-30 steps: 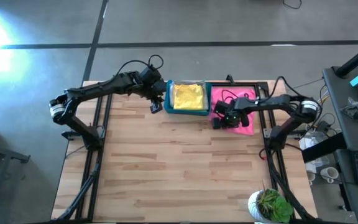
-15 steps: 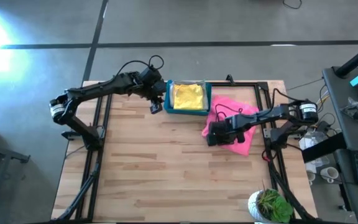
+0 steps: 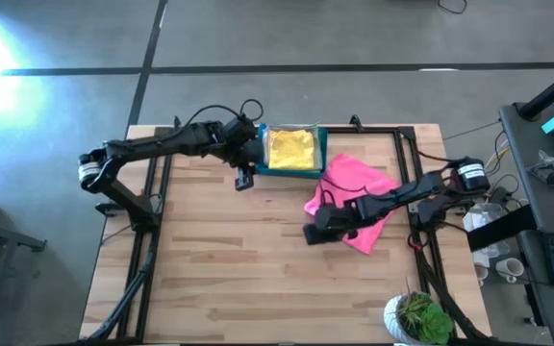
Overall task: Fold microfiber towels
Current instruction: Fold the pink microfiber cloth
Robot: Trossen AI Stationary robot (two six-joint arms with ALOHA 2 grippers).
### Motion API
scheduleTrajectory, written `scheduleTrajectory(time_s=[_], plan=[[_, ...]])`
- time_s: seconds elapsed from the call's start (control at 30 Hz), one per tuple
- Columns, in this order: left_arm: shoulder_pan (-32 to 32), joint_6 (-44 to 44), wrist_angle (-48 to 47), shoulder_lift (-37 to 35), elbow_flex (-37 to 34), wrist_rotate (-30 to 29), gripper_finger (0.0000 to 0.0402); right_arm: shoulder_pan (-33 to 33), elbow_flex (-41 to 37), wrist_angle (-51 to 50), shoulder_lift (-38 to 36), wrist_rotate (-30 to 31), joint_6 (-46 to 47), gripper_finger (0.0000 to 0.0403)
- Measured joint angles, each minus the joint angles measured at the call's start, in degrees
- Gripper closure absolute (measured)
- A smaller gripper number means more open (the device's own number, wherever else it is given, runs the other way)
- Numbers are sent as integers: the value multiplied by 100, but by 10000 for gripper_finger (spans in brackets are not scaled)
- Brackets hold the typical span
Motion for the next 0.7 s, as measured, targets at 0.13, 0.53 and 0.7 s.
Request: scheduleTrajectory(time_s=[0.13,0.53,0.7], plan=[[-252,9,112,89,0,1,267,257,196,-190,-292,604,-36,314],[-720,-6,887,359,0,-2,267,564,1075,-2039,-1622,2128,-1031,314],[-815,99,1322,448,2,-265,267,679,1310,-2771,-2099,2321,-1334,314]])
